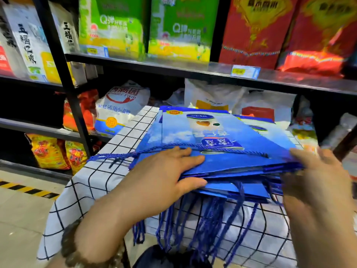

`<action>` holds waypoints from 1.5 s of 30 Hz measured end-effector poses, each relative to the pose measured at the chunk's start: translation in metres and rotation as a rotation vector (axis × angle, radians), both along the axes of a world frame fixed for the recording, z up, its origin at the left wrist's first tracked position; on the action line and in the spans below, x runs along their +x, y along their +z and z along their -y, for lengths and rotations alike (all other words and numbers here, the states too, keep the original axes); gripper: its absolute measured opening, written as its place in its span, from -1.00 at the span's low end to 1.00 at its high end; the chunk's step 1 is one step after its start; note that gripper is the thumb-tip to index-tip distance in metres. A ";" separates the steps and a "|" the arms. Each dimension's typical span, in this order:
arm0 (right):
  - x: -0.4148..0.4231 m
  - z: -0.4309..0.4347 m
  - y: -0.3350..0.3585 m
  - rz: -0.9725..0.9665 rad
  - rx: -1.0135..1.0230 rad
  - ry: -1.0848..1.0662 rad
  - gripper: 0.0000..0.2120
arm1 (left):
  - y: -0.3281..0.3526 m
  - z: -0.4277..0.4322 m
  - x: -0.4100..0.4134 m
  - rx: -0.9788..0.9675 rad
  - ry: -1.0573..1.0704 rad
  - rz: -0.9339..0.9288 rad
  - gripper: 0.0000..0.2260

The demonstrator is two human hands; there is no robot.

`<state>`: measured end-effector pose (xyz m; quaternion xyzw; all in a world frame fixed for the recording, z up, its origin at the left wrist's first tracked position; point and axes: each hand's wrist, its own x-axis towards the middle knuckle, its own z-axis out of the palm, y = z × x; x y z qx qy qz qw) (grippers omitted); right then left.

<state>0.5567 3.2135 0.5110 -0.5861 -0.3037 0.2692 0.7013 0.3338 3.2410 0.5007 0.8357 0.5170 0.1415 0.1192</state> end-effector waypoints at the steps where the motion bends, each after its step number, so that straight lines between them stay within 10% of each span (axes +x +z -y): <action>1: -0.010 0.000 -0.006 0.116 0.071 0.151 -0.61 | -0.001 0.000 0.003 -0.012 -0.002 -0.039 -0.49; 9: 0.032 -0.040 0.000 1.027 -0.323 -0.016 -0.63 | -0.005 0.005 0.005 0.004 0.046 -0.050 -0.55; 19: 0.054 -0.039 0.005 1.165 -0.336 -0.127 -0.87 | -0.007 0.006 0.006 0.036 0.063 -0.093 -0.54; 30: -0.100 -0.083 0.006 1.381 -0.232 0.860 -0.70 | -0.011 0.016 0.001 0.196 0.139 0.228 -0.48; 34: -0.101 -0.084 -0.001 1.439 -0.224 0.787 -0.87 | -0.005 0.012 -0.017 0.305 0.339 0.413 -0.75; 45: -0.056 -0.075 0.012 1.247 -0.015 0.415 -0.91 | 0.017 -0.010 -0.030 0.319 0.396 -0.072 -0.81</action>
